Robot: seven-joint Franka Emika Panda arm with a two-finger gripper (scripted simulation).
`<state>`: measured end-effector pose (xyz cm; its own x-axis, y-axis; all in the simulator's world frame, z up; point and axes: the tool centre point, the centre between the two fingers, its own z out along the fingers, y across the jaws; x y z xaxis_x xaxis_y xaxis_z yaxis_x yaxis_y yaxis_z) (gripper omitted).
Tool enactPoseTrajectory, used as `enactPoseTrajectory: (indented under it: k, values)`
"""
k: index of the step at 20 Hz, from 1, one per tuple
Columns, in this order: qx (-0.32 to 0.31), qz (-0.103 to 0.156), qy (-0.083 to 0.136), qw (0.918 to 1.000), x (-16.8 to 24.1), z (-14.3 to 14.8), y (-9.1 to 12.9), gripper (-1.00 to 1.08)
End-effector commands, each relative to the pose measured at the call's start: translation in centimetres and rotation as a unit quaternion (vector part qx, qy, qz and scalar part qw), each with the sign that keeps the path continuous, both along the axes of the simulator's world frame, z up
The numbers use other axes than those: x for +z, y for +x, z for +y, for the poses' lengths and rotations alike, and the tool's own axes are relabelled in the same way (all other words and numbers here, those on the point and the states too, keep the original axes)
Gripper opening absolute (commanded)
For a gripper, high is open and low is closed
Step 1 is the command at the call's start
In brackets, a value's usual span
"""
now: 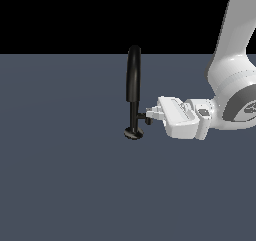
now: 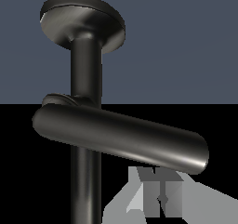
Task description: Turn on the faucet by rotating a designated handle.
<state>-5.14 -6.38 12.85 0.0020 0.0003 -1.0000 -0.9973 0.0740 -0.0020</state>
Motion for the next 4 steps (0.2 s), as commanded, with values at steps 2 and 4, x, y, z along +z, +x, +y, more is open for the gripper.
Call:
enactPoseTrajectory:
  k: [2, 4]
  values:
    - [-0.001, 0.017, 0.001, 0.9998, -3.5, 0.1, -1.8, -1.0]
    - [-0.001, 0.018, 0.001, 0.9998, -4.1, 0.1, -2.1, -1.0]
